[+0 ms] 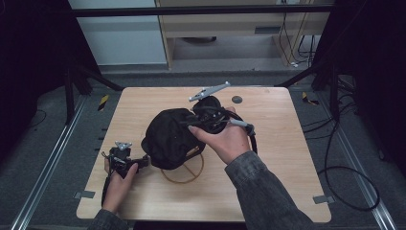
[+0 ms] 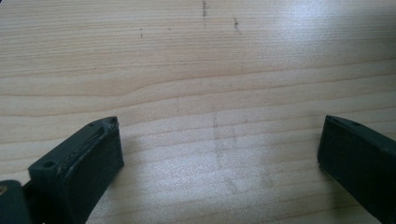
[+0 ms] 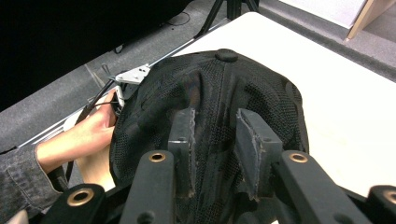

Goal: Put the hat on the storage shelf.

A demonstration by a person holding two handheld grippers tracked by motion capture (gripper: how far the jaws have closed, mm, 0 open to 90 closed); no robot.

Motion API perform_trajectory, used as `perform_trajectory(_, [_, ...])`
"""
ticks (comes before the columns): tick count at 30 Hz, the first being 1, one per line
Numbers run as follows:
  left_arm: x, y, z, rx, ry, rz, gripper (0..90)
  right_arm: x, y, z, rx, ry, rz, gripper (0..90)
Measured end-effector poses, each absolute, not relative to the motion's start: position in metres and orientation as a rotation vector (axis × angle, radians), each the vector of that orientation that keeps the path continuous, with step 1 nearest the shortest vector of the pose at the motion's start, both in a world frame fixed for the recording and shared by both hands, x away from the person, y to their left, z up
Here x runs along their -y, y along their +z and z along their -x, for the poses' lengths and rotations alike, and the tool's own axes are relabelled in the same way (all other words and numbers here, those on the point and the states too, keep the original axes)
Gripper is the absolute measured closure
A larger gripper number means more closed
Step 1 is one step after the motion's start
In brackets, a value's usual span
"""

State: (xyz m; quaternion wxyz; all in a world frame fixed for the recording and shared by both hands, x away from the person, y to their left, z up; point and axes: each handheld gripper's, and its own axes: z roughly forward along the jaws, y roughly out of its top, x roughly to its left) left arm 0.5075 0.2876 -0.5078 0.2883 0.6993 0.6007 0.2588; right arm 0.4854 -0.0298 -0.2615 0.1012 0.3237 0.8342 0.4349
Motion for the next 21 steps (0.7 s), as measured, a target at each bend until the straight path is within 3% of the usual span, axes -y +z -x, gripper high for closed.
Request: perform_trajectory(21, [-0.288, -0.508, -0.508, -1.604, 0.691, -1.867, 0.0, 0.049, -0.257, -0.477, -2.449, 1.29, -0.972, 65.0])
